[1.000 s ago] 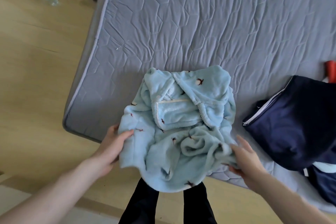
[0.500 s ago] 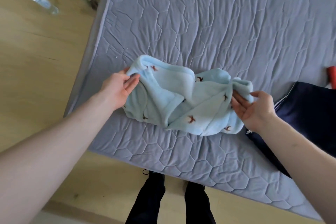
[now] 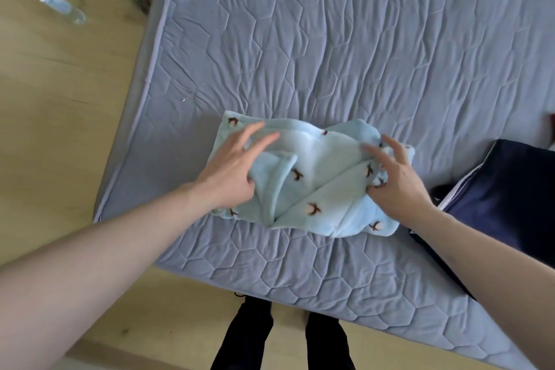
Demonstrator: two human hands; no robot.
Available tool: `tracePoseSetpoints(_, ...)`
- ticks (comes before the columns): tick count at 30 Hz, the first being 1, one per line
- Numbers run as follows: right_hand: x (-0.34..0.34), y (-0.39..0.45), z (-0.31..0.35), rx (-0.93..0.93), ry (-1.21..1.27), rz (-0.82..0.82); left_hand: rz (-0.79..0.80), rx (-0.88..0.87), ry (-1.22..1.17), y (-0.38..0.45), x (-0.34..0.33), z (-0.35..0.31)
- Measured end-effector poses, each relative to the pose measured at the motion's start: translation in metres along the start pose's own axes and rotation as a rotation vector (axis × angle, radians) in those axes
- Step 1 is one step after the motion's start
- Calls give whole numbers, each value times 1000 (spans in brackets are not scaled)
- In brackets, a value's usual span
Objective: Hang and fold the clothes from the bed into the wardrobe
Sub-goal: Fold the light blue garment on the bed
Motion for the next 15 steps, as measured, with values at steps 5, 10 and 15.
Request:
tracePoseSetpoints(5, 15, 3, -3, -23, 128, -39, 127, -278, 106, 9, -16, -26)
tracePoseSetpoints(10, 52, 30, -18, -466, 499, -239, -196, 267, -248, 16, 22, 28)
tracePoseSetpoints(15, 58, 64, -15, -647, 497, -181, -261, 589, -207, 22, 34, 82)
Point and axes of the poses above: each hand's wrist, its own y-axis towards the middle knuckle, its own x-axis out of the back of the hand, z = x × y, the point moved 10 cm from there along y, towards the middle knuckle, and after that the axes turned 14 degrees about -x, right-handed, at the moved point
